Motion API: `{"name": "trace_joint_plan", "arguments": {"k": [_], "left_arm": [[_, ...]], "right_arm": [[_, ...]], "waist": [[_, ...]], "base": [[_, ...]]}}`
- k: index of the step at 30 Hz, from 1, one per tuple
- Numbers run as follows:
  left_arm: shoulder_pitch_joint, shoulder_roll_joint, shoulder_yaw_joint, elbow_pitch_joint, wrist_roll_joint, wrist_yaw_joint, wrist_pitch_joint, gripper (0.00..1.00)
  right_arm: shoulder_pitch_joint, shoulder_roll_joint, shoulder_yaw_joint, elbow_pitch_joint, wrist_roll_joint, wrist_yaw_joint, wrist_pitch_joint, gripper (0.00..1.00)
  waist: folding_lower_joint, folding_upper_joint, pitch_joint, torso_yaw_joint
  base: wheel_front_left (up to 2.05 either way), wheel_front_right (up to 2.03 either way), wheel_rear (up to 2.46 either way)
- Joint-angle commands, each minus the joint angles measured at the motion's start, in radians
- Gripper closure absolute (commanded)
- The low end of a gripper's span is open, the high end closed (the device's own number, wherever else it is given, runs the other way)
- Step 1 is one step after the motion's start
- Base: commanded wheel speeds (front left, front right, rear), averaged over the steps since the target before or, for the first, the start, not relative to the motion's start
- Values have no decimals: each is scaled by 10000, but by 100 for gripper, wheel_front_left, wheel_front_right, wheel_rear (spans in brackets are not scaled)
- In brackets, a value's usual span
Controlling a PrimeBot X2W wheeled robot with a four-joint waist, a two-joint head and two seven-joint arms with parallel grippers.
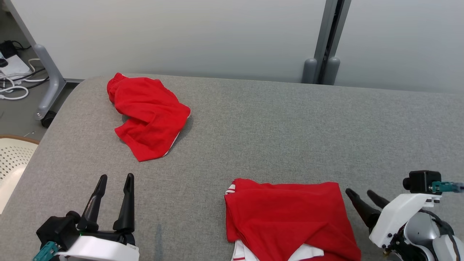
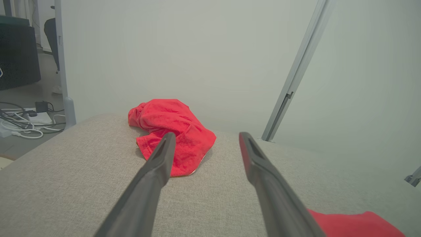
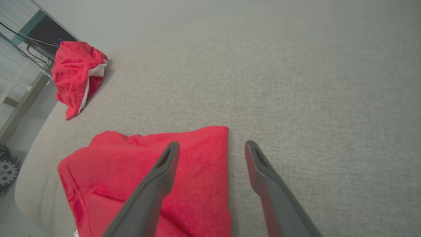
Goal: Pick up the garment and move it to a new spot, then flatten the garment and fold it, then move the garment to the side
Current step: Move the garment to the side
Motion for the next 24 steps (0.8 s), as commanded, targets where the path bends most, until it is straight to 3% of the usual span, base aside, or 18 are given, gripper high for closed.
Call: {"name": "trace_joint_plan", "arguments": {"k": [1,9,21,22,23,24], "left_arm": [[-82,76,-36,23,9,-16,-39,0],[-58,86,7,39,-73,-16,-39,0],[-235,95,21,110,-106,-16,-41,0],[-239,95,16,119,-101,-16,-39,0],[-239,95,18,126,-98,-16,-39,0],[-240,92,24,130,-93,-16,-39,0]], "right_arm": [[-125,-52,-83,302,194,7,256,0],[-430,73,-557,2063,1242,7,1858,0],[-579,286,-274,3084,2465,4,2682,0],[-566,278,-235,3074,2541,4,2740,47],[-574,256,-210,3068,2609,4,2766,70],[-596,233,-187,3036,2655,4,2730,100]], "waist": [[0,0,0,49],[0,0,95,423],[0,0,224,679],[0,0,217,686],[0,0,210,691],[0,0,207,692]], "base": [[0,0,0],[0,0,0],[0,0,0],[0,0,0],[0,0,0],[0,0,0]]}}
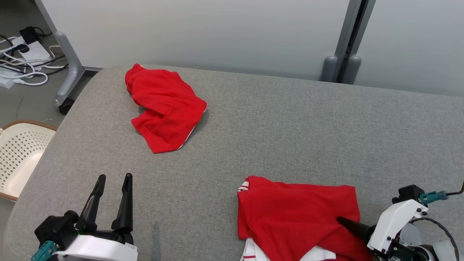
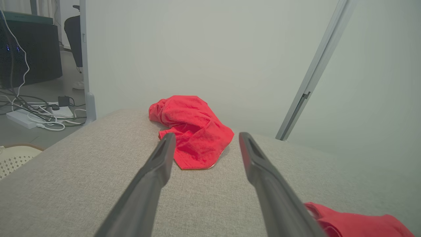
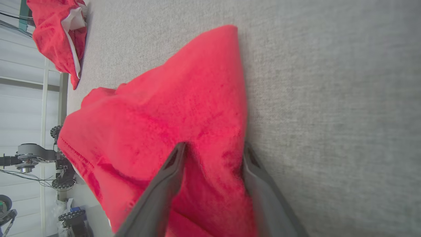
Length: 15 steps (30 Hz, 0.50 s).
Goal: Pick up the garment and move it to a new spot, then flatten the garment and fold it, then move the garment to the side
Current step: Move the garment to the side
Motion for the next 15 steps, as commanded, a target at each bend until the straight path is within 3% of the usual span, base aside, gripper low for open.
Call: {"name": "trace_joint_plan", "arguments": {"k": [1,10,15], "left_arm": [[-164,21,33,6,-15,-16,-39,0],[-96,-37,96,7,26,-16,-39,0],[-139,-46,9,14,12,-16,-39,0]], "right_arm": [[164,14,84,106,43,0,107,100],[-183,-397,572,-614,457,3,-673,100],[-790,-870,1354,-1382,504,3,-1176,100]], "waist": [[0,0,-3,0],[0,0,-72,-103],[0,0,-98,-261]], "base": [[0,0,0],[0,0,0],[0,0,0]]}}
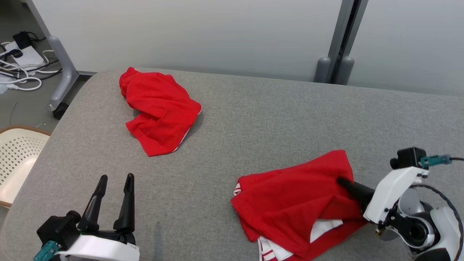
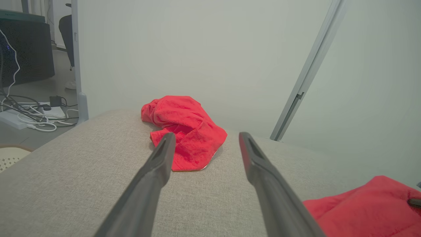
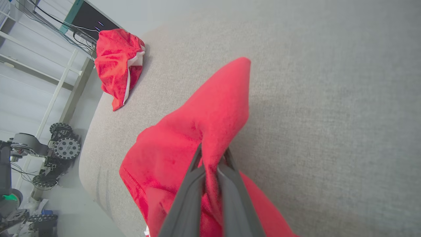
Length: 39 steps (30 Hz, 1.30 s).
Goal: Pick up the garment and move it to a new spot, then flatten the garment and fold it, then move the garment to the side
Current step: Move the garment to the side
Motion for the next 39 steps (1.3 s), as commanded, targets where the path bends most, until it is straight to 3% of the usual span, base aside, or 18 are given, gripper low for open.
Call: {"name": "trace_joint_plan", "arguments": {"k": [1,9,17,31,39], "left_arm": [[-154,45,-8,2,5,-16,-39,0],[-238,-42,-206,115,-95,-16,-39,0],[-319,-92,-318,155,-201,-16,-39,0],[-1018,158,-637,193,-443,-16,-39,0],[-1492,431,-813,184,-536,-16,-39,0]], "right_arm": [[-151,-113,88,-119,76,8,-94,100],[-1802,-998,1474,-705,220,7,454,100],[-3809,-1167,2412,-868,552,7,1188,100],[-6841,-721,2225,1010,1615,7,1845,100],[-7829,-1501,1912,2689,784,7,2160,100]], "waist": [[0,0,-10,-34],[0,0,-43,-176],[0,0,223,-427],[0,0,1353,-1111],[0,0,2219,-1527]], "base": [[0,0,0],[0,0,0],[0,0,0],[0,0,0],[0,0,0]]}}
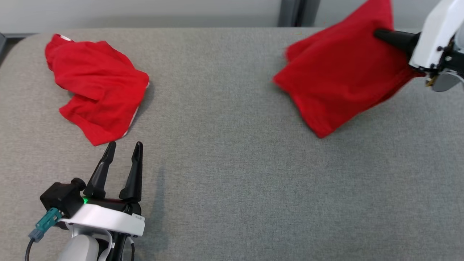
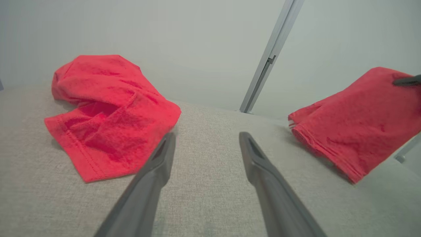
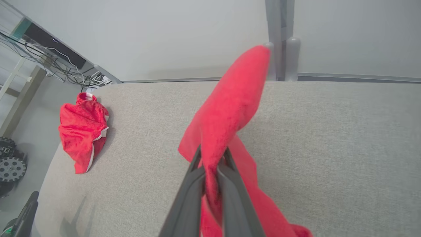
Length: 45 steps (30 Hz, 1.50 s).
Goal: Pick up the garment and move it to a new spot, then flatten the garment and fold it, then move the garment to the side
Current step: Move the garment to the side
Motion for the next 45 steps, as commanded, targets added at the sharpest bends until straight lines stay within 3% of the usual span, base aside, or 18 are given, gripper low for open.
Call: {"name": "trace_joint_plan", "arguments": {"k": [1,11,19,32,43,44,45], "left_arm": [[-150,112,-30,-1,-16,-16,-39,0],[-667,438,-137,-316,19,-16,-39,0],[-931,640,-205,-793,134,-16,-39,0],[-1117,673,-419,-1363,229,-16,-39,0],[-1188,644,-427,-1481,266,-16,-39,0],[-1183,635,-428,-1463,265,-16,-39,0],[-1175,632,-432,-1436,263,-16,-39,0]], "right_arm": [[-73,-84,-38,139,-147,8,-122,100],[-136,-1043,242,1015,-1391,7,-1468,100],[-730,-1488,766,2242,-3409,5,-2487,100],[-1905,-1695,611,4434,-6497,4,-3269,100],[-2359,-1419,-53,5298,-7633,4,-3574,100],[-2372,-1403,-114,5377,-7700,4,-3634,60],[-2378,-1382,-194,5455,-7758,4,-3674,0]], "waist": [[0,0,310,-187],[0,0,1189,-462],[0,0,1817,-561],[0,0,2294,-401],[0,0,2467,-267],[0,0,2455,-260],[0,0,2433,-255]], "base": [[0,0,0],[0,0,0],[0,0,0],[0,0,0],[0,0,0],[0,0,0],[0,0,0]]}}
